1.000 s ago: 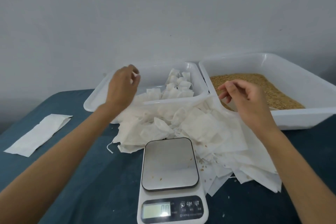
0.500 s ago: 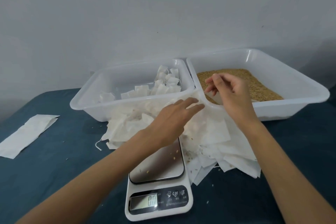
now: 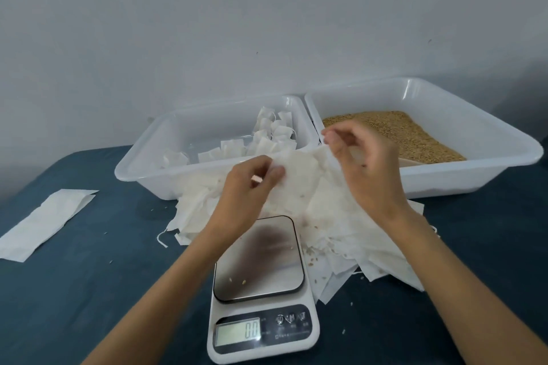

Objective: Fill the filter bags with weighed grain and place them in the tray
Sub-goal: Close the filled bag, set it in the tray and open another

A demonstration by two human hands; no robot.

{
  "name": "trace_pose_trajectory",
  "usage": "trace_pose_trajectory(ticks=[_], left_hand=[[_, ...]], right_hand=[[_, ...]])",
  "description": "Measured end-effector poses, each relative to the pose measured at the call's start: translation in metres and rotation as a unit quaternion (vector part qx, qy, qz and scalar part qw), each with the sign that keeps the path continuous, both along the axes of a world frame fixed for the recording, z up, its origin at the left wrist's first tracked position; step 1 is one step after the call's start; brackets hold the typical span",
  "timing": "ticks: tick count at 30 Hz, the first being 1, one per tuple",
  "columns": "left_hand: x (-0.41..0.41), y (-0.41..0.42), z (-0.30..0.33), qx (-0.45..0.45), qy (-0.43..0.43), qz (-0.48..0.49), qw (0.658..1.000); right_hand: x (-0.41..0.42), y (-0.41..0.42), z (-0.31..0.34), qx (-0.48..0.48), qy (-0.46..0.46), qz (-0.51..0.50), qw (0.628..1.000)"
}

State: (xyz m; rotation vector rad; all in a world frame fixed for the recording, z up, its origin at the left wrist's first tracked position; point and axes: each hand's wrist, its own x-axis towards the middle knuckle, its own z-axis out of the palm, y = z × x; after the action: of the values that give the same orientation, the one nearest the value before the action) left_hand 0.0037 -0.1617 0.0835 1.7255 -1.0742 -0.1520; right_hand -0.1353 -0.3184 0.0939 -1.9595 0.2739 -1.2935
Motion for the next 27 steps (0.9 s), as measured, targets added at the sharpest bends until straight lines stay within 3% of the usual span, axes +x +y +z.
trace_pose_trajectory(ticks=[3,6,8,13,18,27], left_hand=[[-0.01,0.011,-0.009,-0.073,0.17,-0.029,0.982],[-0.012,0.013,-0.019,-0.107,0.193,-0.032,0.975],[-0.009,0.012,-0.022,-0.121,0.22,-0.039,0.967],[-0.003,0.021,-0.029,-0.068,0.244,-0.091,0.963],[-0.005,0.02,-0.029,-0.093,0.27,-0.068,0.956],[-0.007,0.021,-0.031,-0.025,0.276,-0.062,0.959]], right_hand=[[0.007,0.02,-0.006,0.047,0.067,0.125,0.989],[0.012,0.022,-0.015,0.137,0.165,0.229,0.95],[0.014,0.022,-0.019,0.172,0.156,0.259,0.938],[0.016,0.016,-0.02,0.219,0.078,0.182,0.956],[0.018,0.026,-0.032,0.037,0.109,0.025,0.993],[0.018,0.031,-0.031,0.199,0.051,0.172,0.963]])
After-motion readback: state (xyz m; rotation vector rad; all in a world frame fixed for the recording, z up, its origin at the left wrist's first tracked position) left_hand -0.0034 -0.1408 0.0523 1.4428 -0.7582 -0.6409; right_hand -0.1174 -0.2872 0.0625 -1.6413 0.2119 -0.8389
